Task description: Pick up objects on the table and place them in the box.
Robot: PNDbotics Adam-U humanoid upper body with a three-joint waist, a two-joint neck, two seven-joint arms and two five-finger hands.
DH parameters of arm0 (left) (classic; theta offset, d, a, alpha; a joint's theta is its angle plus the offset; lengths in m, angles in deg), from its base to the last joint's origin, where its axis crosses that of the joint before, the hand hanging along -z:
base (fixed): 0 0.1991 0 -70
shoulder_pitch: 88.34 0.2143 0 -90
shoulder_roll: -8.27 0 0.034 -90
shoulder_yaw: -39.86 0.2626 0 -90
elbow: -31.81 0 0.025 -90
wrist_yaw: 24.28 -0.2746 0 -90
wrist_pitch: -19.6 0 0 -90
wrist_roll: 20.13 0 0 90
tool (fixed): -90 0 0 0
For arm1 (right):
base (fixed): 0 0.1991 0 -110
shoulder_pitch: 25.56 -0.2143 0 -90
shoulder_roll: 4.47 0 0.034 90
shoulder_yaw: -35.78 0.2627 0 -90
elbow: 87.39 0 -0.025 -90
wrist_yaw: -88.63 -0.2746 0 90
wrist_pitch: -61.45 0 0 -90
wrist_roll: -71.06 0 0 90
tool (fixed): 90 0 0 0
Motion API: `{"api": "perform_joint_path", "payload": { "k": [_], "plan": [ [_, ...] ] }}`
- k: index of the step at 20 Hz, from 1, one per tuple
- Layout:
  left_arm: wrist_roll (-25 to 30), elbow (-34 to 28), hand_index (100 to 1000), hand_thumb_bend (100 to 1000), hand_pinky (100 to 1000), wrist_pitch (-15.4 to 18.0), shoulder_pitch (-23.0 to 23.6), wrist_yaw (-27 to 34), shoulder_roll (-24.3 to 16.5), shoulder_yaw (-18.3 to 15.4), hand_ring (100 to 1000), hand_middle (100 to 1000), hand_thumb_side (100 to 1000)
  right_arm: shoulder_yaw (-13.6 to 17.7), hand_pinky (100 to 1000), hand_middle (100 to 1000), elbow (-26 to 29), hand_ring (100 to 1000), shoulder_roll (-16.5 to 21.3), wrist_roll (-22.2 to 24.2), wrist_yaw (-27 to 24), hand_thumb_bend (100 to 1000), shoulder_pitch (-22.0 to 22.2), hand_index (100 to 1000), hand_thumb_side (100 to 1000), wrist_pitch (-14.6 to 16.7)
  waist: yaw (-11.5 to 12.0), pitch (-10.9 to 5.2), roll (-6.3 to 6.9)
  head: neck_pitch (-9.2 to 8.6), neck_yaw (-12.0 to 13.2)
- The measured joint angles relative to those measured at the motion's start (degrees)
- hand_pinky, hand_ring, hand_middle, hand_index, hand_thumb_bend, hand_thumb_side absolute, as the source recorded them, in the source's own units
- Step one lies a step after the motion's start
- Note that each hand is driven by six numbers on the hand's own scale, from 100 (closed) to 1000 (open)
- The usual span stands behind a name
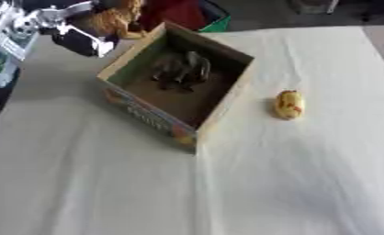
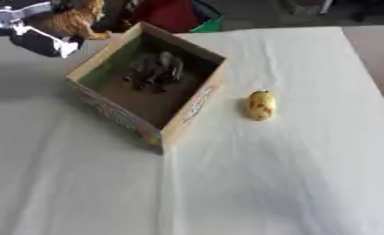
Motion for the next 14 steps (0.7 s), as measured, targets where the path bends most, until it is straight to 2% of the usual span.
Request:
{"api": "perform_joint_path", "payload": {
  "k": [7, 14],
  "plan": [
    [-2.52, 2.17, 196, 100, 289, -0.39, -1.27, -0.35, 4.45, 1.99, 346, 190, 325, -0.85, 697, 567, 0.00, 1000, 0.00, 1.33, -0.95, 100, -1.65, 819, 954, 0.08, -1.49, 0.75, 0.31, -0.56, 0.83],
    [-4.23, 6.00, 313, 100, 324, -0.70, -1.27, -1.80, 7.70, 3.31, 400, 283, 308, -1.13, 697, 566, 0.00, 1000, -0.01, 1.89, -1.54, 100, -2.01, 819, 956, -0.12, -2.09, 1.40, 0.50, -0.79, 1.35]
  ]
}}
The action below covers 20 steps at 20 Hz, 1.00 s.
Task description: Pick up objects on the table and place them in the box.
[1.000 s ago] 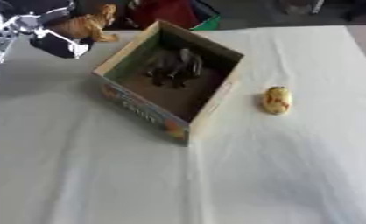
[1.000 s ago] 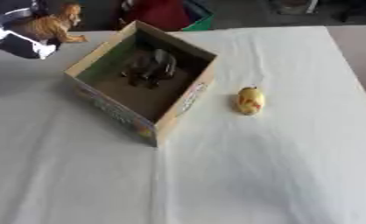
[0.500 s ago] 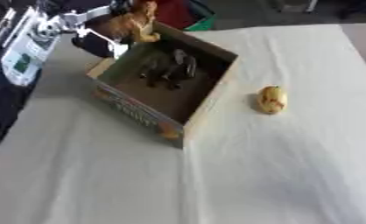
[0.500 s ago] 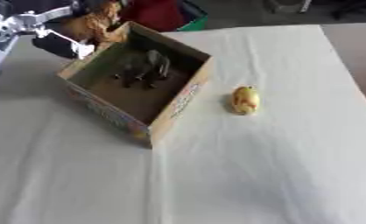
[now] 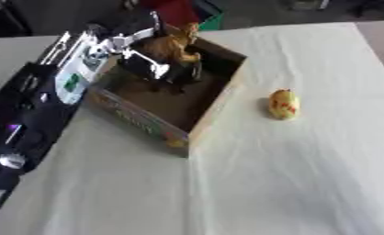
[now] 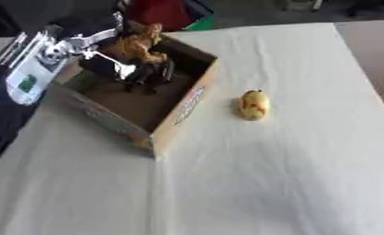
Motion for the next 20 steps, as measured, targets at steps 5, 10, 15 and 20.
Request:
{"api": "perform_joint_path", "payload": {
  "k": [5, 10, 15, 20],
  "plan": [
    [0.03, 2.56, 525, 100, 403, -0.06, 0.17, -2.97, 1.61, 0.95, 509, 460, 282, -0.02, 697, 566, 0.00, 1000, -0.14, 0.11, -0.02, 100, -0.26, 819, 956, -0.10, -0.13, 0.22, 0.06, 0.00, 0.10],
    [1.45, 3.84, 767, 100, 521, 0.75, 0.37, -5.86, 2.08, 0.96, 648, 607, 214, -0.03, 698, 565, 0.00, 1000, -0.15, 0.26, -0.03, 100, -0.26, 819, 957, -0.27, -0.15, 0.24, 0.34, -0.01, 0.04],
    [4.72, 3.92, 865, 300, 614, 2.82, 0.50, -6.05, 1.98, 0.18, 786, 755, 489, -0.04, 698, 564, 0.00, 1000, -0.17, 0.35, -0.03, 100, -0.24, 819, 958, -0.40, -0.07, 0.24, 0.49, 0.00, -0.03],
    [7.31, 3.48, 896, 568, 638, 4.36, 0.52, -5.81, 1.71, -0.86, 829, 796, 719, -0.01, 698, 564, 0.00, 1000, -0.18, 0.26, -0.02, 100, -0.03, 819, 959, -0.48, 0.00, 0.24, 0.49, 0.01, -0.42]
  ]
}}
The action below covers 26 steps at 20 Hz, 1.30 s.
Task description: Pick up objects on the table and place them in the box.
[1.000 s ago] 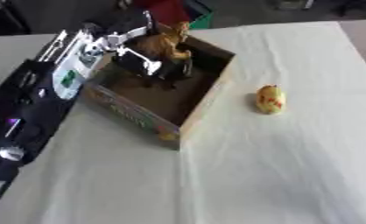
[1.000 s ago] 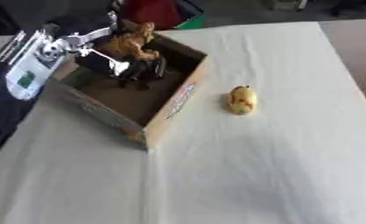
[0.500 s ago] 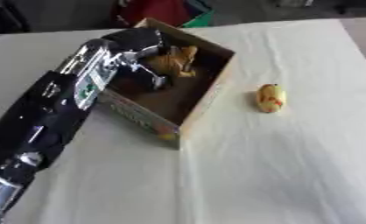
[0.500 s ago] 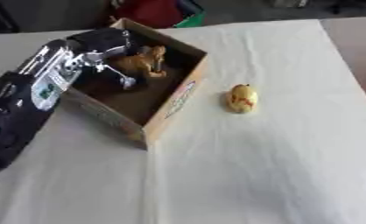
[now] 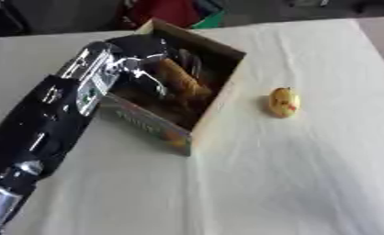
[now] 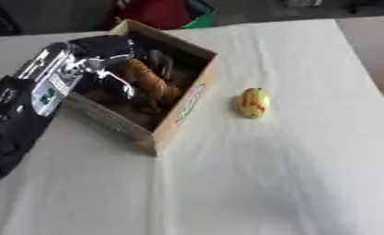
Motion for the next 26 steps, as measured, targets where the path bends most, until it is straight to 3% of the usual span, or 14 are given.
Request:
{"api": "perform_joint_path", "payload": {
  "k": [2, 4, 9, 10, 12, 13, 16, 18, 26],
  "plan": [
    [0.41, -0.27, 902, 680, 645, 0.11, 0.15, -0.04, -0.57, -0.37, 840, 809, 806, 0.01, 697, 563, 0.00, 1000, -0.01, -0.04, 0.02, 100, 0.26, 819, 959, -0.03, 0.12, 0.00, 0.01, 0.02, -0.16],
    [0.49, -0.69, 906, 741, 646, 0.02, 0.19, -0.06, -1.05, -0.72, 848, 815, 832, 0.02, 697, 563, 0.00, 1000, -0.03, -0.06, 0.04, 100, 0.31, 819, 959, -0.06, 0.19, 0.00, 0.03, 0.04, -0.33],
    [-0.94, -3.04, 924, 659, 642, -1.34, 0.18, -0.91, -2.42, -1.65, 861, 832, 802, 0.02, 697, 562, 0.00, 1000, -0.04, -0.06, 0.11, 100, 0.63, 818, 961, -0.19, 0.56, 0.00, 0.07, 0.05, -0.61],
    [-1.54, -3.58, 927, 614, 643, -1.78, 0.18, -1.26, -2.64, -1.78, 868, 842, 743, 0.02, 696, 562, 0.00, 1000, -0.04, -0.09, 0.11, 100, 0.75, 818, 961, -0.27, 0.64, 0.00, 0.07, 0.05, -0.63],
    [-2.82, -4.56, 946, 469, 651, -2.32, 0.17, -2.04, -3.02, -1.83, 892, 867, 499, 0.02, 696, 561, 0.00, 1000, -0.04, -0.14, 0.11, 100, 0.79, 818, 959, -0.43, 0.77, -0.01, 0.07, 0.05, -0.64],
    [-3.34, -4.92, 955, 460, 655, -2.30, 0.16, -2.48, -3.26, -1.82, 897, 878, 474, 0.02, 696, 561, 0.00, 1000, -0.04, -0.11, 0.11, 100, 0.80, 818, 959, -0.48, 0.77, -0.02, 0.07, 0.05, -0.64],
    [-3.80, -5.45, 961, 713, 656, -1.45, 0.07, -3.00, -3.39, -1.80, 902, 882, 679, 0.01, 696, 561, 0.00, 1000, -0.05, -0.07, 0.11, 100, 0.82, 817, 958, -0.53, 0.79, -0.03, 0.05, 0.05, -0.62],
    [-3.77, -5.60, 960, 749, 655, -0.93, -0.16, -3.05, -3.58, -1.83, 901, 879, 712, 0.00, 696, 561, 0.00, 1000, -0.05, -0.06, 0.11, 100, 0.82, 817, 958, -0.54, 0.79, -0.05, 0.03, 0.05, -0.60],
    [-3.30, -7.30, 949, 621, 644, -0.12, -0.40, -3.63, -4.83, -2.25, 894, 869, 612, 0.00, 696, 561, 0.00, 1000, -0.05, -0.02, 0.11, 100, 1.13, 816, 956, -0.57, 1.28, -0.47, -0.10, 0.51, -0.72]
  ]
}}
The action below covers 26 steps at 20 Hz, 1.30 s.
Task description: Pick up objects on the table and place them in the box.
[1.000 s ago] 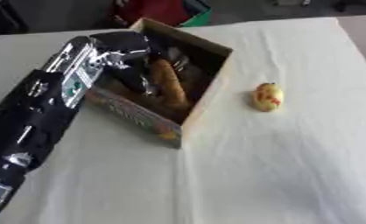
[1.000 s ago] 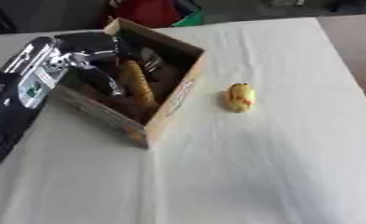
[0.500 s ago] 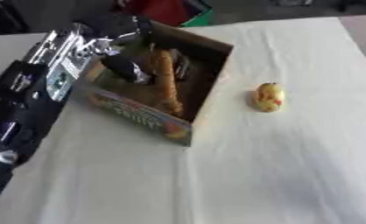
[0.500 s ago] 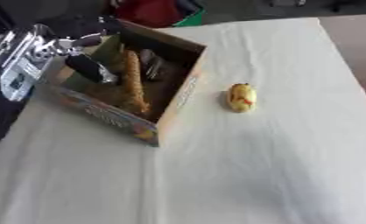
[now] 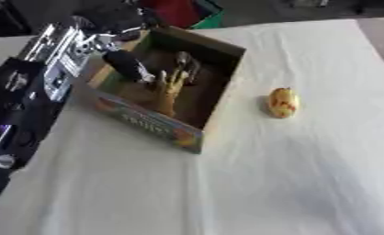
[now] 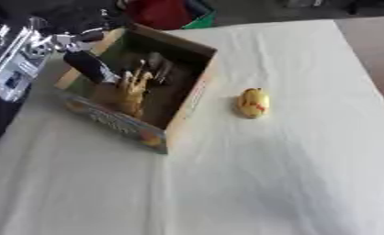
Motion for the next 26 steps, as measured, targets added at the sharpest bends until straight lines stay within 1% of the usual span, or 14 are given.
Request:
{"api": "perform_joint_path", "payload": {
  "k": [1, 2, 3, 5, 8, 9, 11, 13, 18, 19, 21, 23, 24, 26],
  "plan": [
    [0.15, -0.43, 946, 562, 642, 0.15, 0.00, 0.00, -0.03, -0.03, 893, 866, 548, 0.00, 696, 561, 0.00, 1000, 0.00, 0.00, 0.00, 100, 0.07, 816, 956, 0.00, 0.12, -0.09, -0.01, 0.07, -0.08],
    [0.30, -0.96, 945, 540, 642, 0.30, 0.00, 0.02, -0.06, -0.05, 893, 866, 521, 0.00, 696, 561, 0.00, 1000, 0.00, -0.01, 0.00, 100, 0.14, 816, 955, 0.01, 0.25, -0.23, -0.02, 0.21, -0.13],
    [0.51, -1.51, 941, 369, 639, 0.51, 0.00, 0.03, -0.28, -0.06, 893, 864, 319, 0.00, 695, 561, 0.00, 1000, 0.00, -0.03, 0.00, 100, 0.14, 816, 955, 0.03, 0.28, -0.33, -0.05, 0.33, -0.16],
    [1.14, -2.23, 935, 365, 625, 1.14, 0.03, -0.24, -0.76, -0.05, 880, 850, 295, 0.00, 695, 560, 0.00, 1000, 0.00, -0.06, 0.00, 100, 0.14, 816, 957, 0.05, 0.32, -0.40, -0.07, 0.49, -0.23],
    [1.30, -2.88, 933, 377, 623, 1.68, 0.20, -1.24, -1.09, -0.06, 876, 845, 340, 0.00, 695, 559, 0.00, 1000, 0.00, -0.07, -0.02, 100, 0.14, 816, 959, 0.01, 0.30, -0.41, -0.08, 0.49, -0.37],
    [1.08, -2.89, 930, 367, 620, 1.73, 0.39, -1.57, -1.14, -0.11, 870, 841, 384, 0.00, 695, 559, 0.00, 1000, 0.00, -0.06, -0.02, 100, 0.14, 816, 957, -0.02, 0.30, -0.41, -0.08, 0.49, -0.39],
    [0.32, -2.85, 924, 352, 619, 1.40, 0.56, -2.00, -1.20, -0.39, 866, 837, 396, 0.00, 695, 559, 0.00, 1000, 0.00, -0.07, -0.02, 100, 0.15, 816, 956, -0.05, 0.32, -0.41, -0.13, 0.49, -0.44],
    [-0.80, -2.96, 918, 306, 614, 0.97, 0.56, -2.05, -1.22, -0.73, 857, 832, 411, 0.00, 695, 559, 0.00, 1000, 0.00, -0.07, -0.02, 100, 0.15, 816, 959, -0.06, 0.37, -0.41, -0.14, 0.49, -0.58],
    [-4.41, -5.85, 895, 159, 596, -0.82, 0.58, -1.32, -1.52, -1.36, 828, 806, 382, 0.00, 695, 560, 0.00, 1000, 0.00, -0.08, -0.02, 100, 0.17, 816, 957, -0.06, 0.59, -0.41, -0.21, 0.52, -0.81],
    [-5.17, -6.59, 863, 100, 572, -1.38, 0.73, -0.90, -1.53, -1.49, 797, 778, 384, 0.00, 696, 561, 0.00, 1000, 0.00, -0.10, -0.02, 100, 0.17, 815, 956, -0.05, 0.64, -0.41, -0.29, 0.55, -0.84],
    [-7.05, -8.64, 844, 100, 553, -2.92, 1.43, 0.30, -1.83, -1.96, 764, 755, 400, 0.00, 696, 563, 0.00, 1000, 0.02, -0.10, -0.02, 100, 0.17, 815, 953, 0.02, 0.87, -0.44, -0.50, 0.80, -0.92],
    [-9.43, -11.24, 833, 100, 539, -5.16, 2.58, 2.63, -2.57, -2.56, 716, 725, 445, 0.02, 697, 567, 0.00, 1000, 0.16, -0.15, -0.01, 100, 0.14, 815, 947, 0.13, 1.34, -0.71, -0.76, 1.05, -1.05],
    [-10.86, -12.83, 828, 100, 535, -6.58, 3.31, 4.27, -2.98, -2.96, 704, 717, 450, 0.03, 697, 568, 0.00, 1000, 0.41, -0.27, 0.00, 100, 0.10, 815, 947, 0.22, 1.58, -0.92, -0.89, 1.18, -1.14],
    [-14.34, -16.32, 813, 100, 531, -10.11, 5.11, 8.52, -3.76, -4.00, 664, 692, 521, 0.08, 701, 574, 0.00, 1000, 1.32, -0.70, 0.18, 100, -0.29, 815, 942, 0.30, 2.09, -1.29, -1.24, 1.54, -1.32]
  ]
}}
